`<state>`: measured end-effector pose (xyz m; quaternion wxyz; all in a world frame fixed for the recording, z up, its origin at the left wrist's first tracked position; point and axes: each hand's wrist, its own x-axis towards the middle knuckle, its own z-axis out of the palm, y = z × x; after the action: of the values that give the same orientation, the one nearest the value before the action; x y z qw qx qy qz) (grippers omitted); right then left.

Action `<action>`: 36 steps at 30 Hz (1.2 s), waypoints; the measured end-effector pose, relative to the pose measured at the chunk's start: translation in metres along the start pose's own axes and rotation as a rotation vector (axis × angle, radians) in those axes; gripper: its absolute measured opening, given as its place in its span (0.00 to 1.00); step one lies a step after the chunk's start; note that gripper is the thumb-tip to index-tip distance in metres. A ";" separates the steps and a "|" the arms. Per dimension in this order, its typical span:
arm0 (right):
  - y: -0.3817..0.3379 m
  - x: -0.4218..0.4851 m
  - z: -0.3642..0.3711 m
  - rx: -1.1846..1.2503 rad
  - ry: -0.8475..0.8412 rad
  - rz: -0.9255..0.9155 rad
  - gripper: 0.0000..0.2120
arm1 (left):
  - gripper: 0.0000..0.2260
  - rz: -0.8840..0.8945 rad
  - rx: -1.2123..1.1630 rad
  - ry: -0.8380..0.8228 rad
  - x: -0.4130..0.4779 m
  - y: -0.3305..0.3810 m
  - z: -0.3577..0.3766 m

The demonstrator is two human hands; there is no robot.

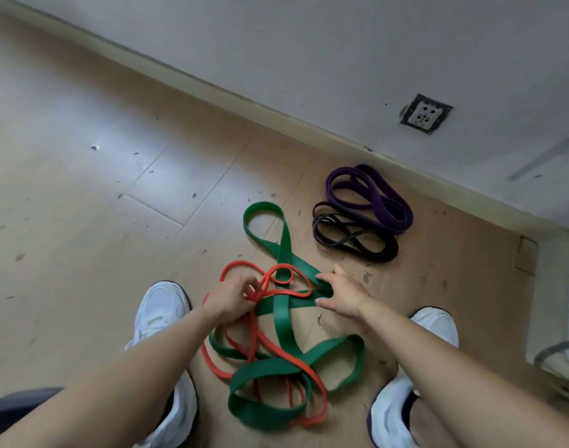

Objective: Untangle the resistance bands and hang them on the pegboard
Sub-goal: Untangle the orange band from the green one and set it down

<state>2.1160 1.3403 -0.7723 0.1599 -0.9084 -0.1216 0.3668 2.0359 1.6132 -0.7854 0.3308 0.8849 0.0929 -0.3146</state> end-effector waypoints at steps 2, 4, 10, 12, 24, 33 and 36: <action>-0.004 0.003 -0.001 0.016 0.011 -0.009 0.33 | 0.11 0.022 -0.108 -0.023 -0.003 0.002 -0.012; -0.006 0.003 -0.002 0.075 0.055 0.009 0.32 | 0.14 0.040 -0.212 0.005 -0.009 0.009 -0.028; -0.019 -0.015 0.013 0.121 -0.001 0.000 0.28 | 0.12 0.050 -0.189 -0.064 -0.037 0.034 -0.089; -0.029 -0.025 0.016 0.192 -0.070 -0.063 0.26 | 0.11 0.071 -0.151 -0.066 -0.048 0.044 -0.107; -0.091 -0.130 -0.036 -0.183 -0.633 -0.148 0.24 | 0.04 0.219 0.140 0.034 -0.146 0.115 -0.207; -0.176 -0.208 -0.142 0.445 0.005 -0.505 0.32 | 0.07 0.526 -0.080 0.092 -0.236 0.187 -0.243; -0.206 -0.231 -0.175 0.493 0.033 -0.604 0.24 | 0.08 0.646 -0.306 0.197 -0.264 0.216 -0.262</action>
<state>2.0566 1.4159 -0.4302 0.4759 -0.7718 -0.2894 0.3068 2.0392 1.6281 -0.3555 0.5309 0.8349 -0.1139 -0.0898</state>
